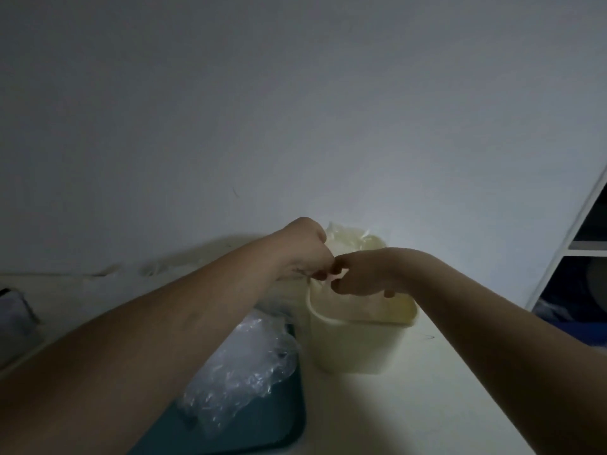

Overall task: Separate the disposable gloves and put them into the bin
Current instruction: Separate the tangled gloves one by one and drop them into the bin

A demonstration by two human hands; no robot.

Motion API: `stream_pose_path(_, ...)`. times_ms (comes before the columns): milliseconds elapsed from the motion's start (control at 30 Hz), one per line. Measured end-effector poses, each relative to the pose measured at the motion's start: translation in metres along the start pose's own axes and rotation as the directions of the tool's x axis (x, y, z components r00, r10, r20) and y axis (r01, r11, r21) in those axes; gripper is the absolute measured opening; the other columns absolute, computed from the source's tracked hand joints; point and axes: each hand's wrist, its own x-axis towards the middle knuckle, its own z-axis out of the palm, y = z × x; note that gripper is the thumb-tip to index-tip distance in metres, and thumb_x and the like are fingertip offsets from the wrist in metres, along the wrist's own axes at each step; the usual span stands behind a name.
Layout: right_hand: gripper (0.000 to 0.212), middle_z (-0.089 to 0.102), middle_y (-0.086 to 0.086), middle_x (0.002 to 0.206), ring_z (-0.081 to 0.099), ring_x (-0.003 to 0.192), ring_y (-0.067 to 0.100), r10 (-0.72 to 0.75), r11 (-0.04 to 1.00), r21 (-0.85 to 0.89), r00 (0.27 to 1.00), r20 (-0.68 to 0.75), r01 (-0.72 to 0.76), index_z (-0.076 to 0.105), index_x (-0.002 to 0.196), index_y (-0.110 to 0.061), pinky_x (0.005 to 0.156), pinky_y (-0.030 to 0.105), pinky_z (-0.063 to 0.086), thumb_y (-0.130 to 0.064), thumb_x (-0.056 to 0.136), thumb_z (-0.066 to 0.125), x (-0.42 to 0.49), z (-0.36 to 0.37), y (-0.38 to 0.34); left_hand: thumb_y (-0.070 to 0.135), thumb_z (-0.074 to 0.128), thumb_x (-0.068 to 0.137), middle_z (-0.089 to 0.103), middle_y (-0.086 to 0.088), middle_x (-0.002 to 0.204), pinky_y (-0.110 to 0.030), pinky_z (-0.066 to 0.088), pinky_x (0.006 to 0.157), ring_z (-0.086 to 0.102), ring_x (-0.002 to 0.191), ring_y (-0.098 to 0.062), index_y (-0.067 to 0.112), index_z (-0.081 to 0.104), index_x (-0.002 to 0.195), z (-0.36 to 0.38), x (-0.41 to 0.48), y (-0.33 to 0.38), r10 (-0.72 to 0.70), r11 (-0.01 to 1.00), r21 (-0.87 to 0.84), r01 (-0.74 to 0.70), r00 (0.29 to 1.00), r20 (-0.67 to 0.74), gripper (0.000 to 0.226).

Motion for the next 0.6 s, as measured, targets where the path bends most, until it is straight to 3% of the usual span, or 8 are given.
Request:
stream_pose_path(67, 0.068, 0.031, 0.002, 0.168, 0.044, 0.144, 0.027, 0.012, 0.993, -0.114, 1.0, 0.026, -0.009, 0.018, 0.165, -0.035, 0.106, 0.037, 0.042, -0.054, 0.106, 0.046, 0.008, 0.004, -0.001, 0.011, 0.086, 0.085, 0.071, -0.017, 0.108, -0.038, 0.067, 0.077, 0.079, 0.083, -0.026, 0.01, 0.065, 0.093, -0.012, -0.009, -0.002, -0.003, 0.997, -0.073, 0.001, 1.0, -0.019, 0.023)
stream_pose_path(167, 0.073, 0.027, 0.002, 0.17, 0.036, 0.151, 0.028, 0.03, 0.976, -0.217, 0.994, 0.102, -0.007, 0.021, 0.164, -0.036, 0.118, 0.042, 0.032, -0.066, 0.101, 0.043, 0.029, 0.022, -0.006, 0.023, 0.081, 0.092, 0.071, -0.011, 0.103, -0.039, 0.067, 0.08, 0.076, 0.086, -0.024, 0.012, 0.068, 0.105, -0.027, -0.025, -0.014, 0.033, 0.999, -0.035, -0.036, 0.997, -0.076, 0.021)
stream_pose_path(267, 0.054, 0.034, 0.003, 0.166, 0.036, 0.149, 0.027, 0.052, 0.913, -0.406, 0.978, 0.202, 0.035, 0.035, 0.161, -0.029, 0.119, 0.044, 0.029, -0.044, 0.11, 0.038, 0.045, 0.037, -0.007, 0.032, 0.08, 0.092, 0.072, -0.004, 0.104, -0.035, 0.066, 0.079, 0.075, 0.09, -0.021, 0.019, 0.071, 0.106, -0.043, -0.047, -0.033, 0.064, 0.997, 0.047, -0.061, 0.997, -0.051, 0.021)
stream_pose_path(333, 0.049, 0.041, 0.003, 0.162, 0.042, 0.145, 0.026, 0.055, 0.902, -0.43, 0.975, 0.214, 0.044, 0.042, 0.158, -0.024, 0.116, 0.042, 0.032, -0.036, 0.11, 0.038, 0.043, 0.038, -0.011, 0.039, 0.08, 0.09, 0.073, 0.003, 0.105, -0.037, 0.066, 0.081, 0.075, 0.092, -0.018, 0.025, 0.074, 0.106, -0.052, -0.062, -0.049, 0.092, 0.988, 0.126, -0.09, 0.996, -0.013, 0.022)
stream_pose_path(400, 0.052, 0.045, 0.004, 0.16, 0.047, 0.142, 0.025, 0.068, 0.913, -0.408, 0.985, 0.159, 0.003, 0.045, 0.156, -0.02, 0.116, 0.04, 0.035, -0.04, 0.108, 0.044, 0.034, 0.03, -0.016, 0.046, 0.08, 0.088, 0.071, 0.011, 0.11, -0.031, 0.063, 0.084, 0.071, 0.097, -0.01, 0.027, 0.074, 0.115, -0.061, -0.077, -0.064, 0.109, 0.953, 0.279, -0.121, 0.992, 0.059, 0.034)
stream_pose_path(500, 0.06, 0.05, 0.004, 0.156, 0.052, 0.139, 0.026, 0.049, 0.922, -0.384, 0.998, -0.038, -0.06, 0.051, 0.151, -0.016, 0.116, 0.04, 0.039, -0.051, 0.102, 0.054, 0.028, 0.011, -0.021, 0.063, 0.074, 0.086, 0.059, 0.015, 0.13, -0.028, 0.052, 0.096, 0.061, 0.11, -0.007, 0.031, 0.063, 0.133, -0.071, -0.093, -0.088, 0.029, 0.759, 0.642, -0.107, 0.991, 0.131, 0.058)
stream_pose_path(533, 0.056, 0.054, 0.005, 0.151, 0.055, 0.134, 0.028, 0.032, 0.923, -0.378, 0.993, -0.114, -0.073, 0.056, 0.145, -0.014, 0.113, 0.041, 0.043, -0.047, 0.1, 0.055, 0.026, 0.007, -0.025, 0.066, 0.073, 0.085, 0.055, 0.014, 0.134, -0.03, 0.05, 0.101, 0.058, 0.117, -0.01, 0.031, 0.06, 0.137, -0.071, -0.098, -0.098, -0.013, 0.708, 0.702, -0.079, 0.992, 0.125, 0.063)
stream_pose_path(600, 0.029, 0.066, 0.005, 0.125, 0.064, 0.109, 0.026, -0.014, 0.942, -0.33, 0.972, -0.233, -0.065, 0.067, 0.112, -0.01, 0.096, 0.038, 0.052, -0.032, 0.096, 0.057, 0.02, 0.001, -0.036, 0.064, 0.074, 0.084, 0.056, 0.013, 0.133, -0.032, 0.051, 0.102, 0.058, 0.118, -0.013, 0.031, 0.061, 0.136, -0.067, -0.1, -0.12, -0.033, 0.709, 0.704, -0.045, 0.995, 0.097, 0.063)
